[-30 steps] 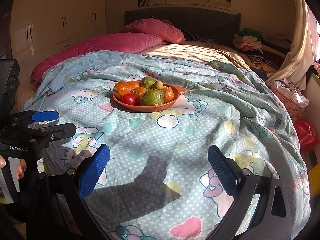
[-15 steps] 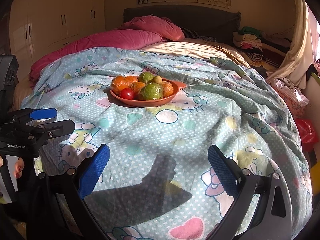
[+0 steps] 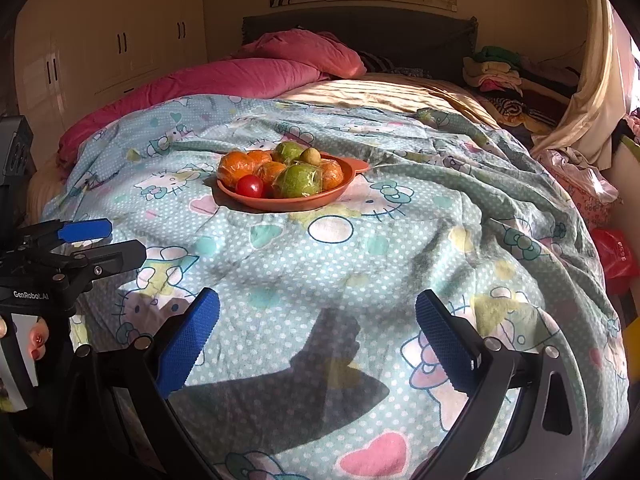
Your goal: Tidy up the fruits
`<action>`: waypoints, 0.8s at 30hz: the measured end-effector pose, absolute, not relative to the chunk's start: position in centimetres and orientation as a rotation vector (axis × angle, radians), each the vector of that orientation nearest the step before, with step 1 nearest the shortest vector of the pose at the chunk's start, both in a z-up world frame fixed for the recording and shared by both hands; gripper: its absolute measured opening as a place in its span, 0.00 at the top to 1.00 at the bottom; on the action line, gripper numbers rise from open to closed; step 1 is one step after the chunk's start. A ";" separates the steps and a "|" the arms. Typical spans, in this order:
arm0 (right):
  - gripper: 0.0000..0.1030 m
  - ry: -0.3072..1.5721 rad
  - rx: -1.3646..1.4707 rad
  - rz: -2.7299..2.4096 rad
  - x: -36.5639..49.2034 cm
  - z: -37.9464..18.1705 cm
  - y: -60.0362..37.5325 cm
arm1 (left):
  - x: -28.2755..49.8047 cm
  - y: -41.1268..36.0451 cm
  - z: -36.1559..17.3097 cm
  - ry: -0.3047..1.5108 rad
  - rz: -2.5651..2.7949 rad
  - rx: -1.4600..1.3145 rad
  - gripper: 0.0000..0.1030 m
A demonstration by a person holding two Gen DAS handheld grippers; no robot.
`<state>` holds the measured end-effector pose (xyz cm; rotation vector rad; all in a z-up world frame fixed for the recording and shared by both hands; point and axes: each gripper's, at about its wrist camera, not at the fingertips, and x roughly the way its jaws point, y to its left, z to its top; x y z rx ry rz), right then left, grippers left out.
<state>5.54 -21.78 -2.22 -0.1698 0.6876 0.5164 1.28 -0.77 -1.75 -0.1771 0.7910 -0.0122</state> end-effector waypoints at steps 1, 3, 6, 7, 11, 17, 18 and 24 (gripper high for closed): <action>0.05 0.687 -0.170 0.516 5.6 -2.2 -21.8 | 1.3 -0.8 -1.7 0.791 -0.014 -0.175 0.09; 0.05 0.687 -0.173 0.513 5.5 -2.2 -21.8 | 1.3 -0.8 -1.7 0.791 -0.013 -0.174 0.09; 0.05 0.687 -0.172 0.514 5.6 -2.2 -21.8 | 1.3 -0.9 -1.6 0.790 -0.013 -0.172 0.09; 0.05 0.687 -0.172 0.514 5.6 -2.2 -21.8 | 1.3 -0.8 -1.6 0.790 -0.013 -0.173 0.09; 0.05 0.687 -0.172 0.513 5.6 -2.2 -21.8 | 1.3 -0.8 -1.6 0.792 -0.014 -0.174 0.09; 0.05 0.687 -0.169 0.508 5.6 -2.2 -22.0 | 1.3 -0.7 -1.6 0.794 -0.012 -0.175 0.09; 0.05 0.688 -0.169 0.508 5.6 -2.2 -22.0 | 1.3 -0.7 -1.7 0.794 -0.012 -0.175 0.09; 0.05 0.691 -0.171 0.506 5.6 -2.3 -22.0 | 1.4 -0.7 -1.7 0.795 -0.010 -0.174 0.09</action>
